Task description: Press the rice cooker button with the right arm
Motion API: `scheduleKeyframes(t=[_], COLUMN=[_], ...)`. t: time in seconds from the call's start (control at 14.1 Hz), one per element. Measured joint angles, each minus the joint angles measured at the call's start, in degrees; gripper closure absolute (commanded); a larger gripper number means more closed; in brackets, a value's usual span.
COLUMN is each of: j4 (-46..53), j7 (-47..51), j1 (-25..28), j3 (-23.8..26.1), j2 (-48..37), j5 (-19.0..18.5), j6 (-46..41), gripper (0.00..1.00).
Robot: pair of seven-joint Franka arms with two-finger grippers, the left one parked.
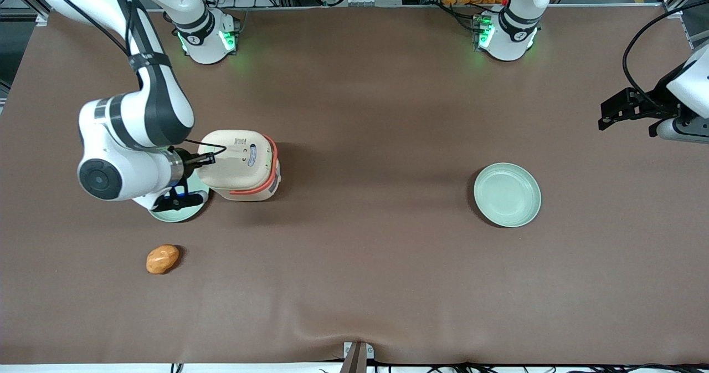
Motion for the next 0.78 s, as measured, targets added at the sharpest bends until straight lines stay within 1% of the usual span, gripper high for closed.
scheduleKeyframes(t=[0.49,0.78], j4=[6.91,8.07], j7=[0.00,0.00], j1=[-0.22,-0.97], j3=[-0.05,0.14], j2=[-4.85,-9.25], j5=[-0.10,-0.61], j6=[-0.53,-0.59], gripper=[0.00,0.00])
